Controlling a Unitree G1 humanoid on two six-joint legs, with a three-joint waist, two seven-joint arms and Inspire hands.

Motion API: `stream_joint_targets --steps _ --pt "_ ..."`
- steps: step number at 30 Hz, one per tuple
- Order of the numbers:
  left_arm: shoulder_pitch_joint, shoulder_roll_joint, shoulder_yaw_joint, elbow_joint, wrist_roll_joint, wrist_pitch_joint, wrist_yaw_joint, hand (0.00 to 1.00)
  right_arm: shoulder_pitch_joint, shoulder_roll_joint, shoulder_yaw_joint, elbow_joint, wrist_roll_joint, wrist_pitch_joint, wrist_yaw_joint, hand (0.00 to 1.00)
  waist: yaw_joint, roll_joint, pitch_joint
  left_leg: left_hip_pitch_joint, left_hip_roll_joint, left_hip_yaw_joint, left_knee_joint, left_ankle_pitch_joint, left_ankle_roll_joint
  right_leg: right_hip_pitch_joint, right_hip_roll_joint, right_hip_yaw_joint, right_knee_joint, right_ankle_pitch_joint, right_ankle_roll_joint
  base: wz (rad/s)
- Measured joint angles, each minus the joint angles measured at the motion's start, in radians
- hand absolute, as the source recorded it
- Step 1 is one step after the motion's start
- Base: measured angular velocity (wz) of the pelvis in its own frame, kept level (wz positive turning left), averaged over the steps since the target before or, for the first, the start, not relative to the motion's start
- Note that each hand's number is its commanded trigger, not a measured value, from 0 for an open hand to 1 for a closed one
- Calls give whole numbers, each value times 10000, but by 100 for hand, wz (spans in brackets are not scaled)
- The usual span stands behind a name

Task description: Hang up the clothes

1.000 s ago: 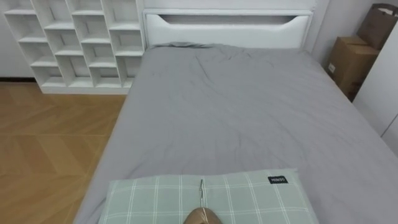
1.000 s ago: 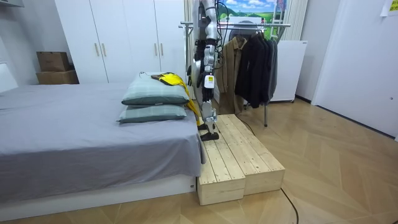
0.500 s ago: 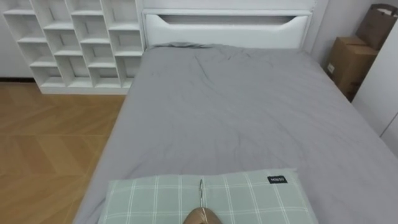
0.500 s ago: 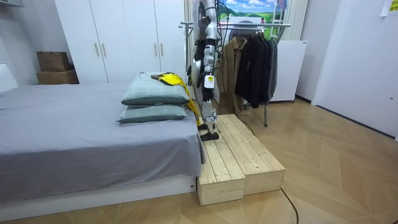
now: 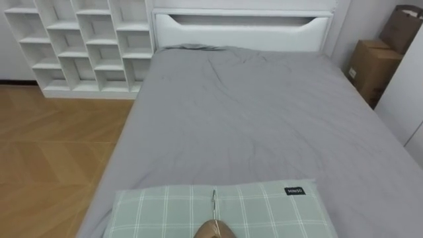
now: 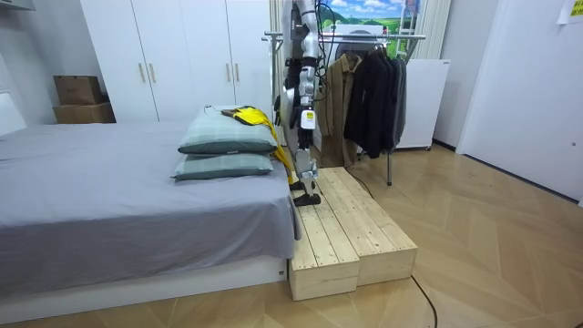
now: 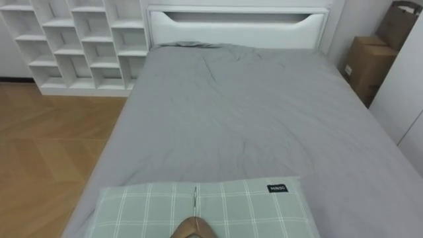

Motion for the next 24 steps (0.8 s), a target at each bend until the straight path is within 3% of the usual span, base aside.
stream_joint_targets --steps 8,12,19,24 --pt "52 0 72 0 -358 57 31 0 -9 9 1 -15 -31 76 -131 0 10 15 -37 12 -2 5 6 1 1 -9 -8 -23 -128 -6 10 0" --pt "55 -36 663 -13 -396 77 98 0 -4 8 -136 -11 -92 72 -124 0 30 61 -65 13 12 -4 -11 1 0 -15 -10 -53 -130 -6 10 0" --pt "128 7 1779 -479 -342 80 1486 0 12 -50 -138 13 -62 143 -172 0 296 177 -76 197 17 -69 -59 -1 1 225 -13 -78 -111 -4 12 1" --pt "217 138 2030 -883 -320 67 2441 0 8 -102 -298 -13 -63 187 -172 0 296 361 -72 209 -5 -230 1 -5 5 329 -27 -236 -71 -4 12 10"
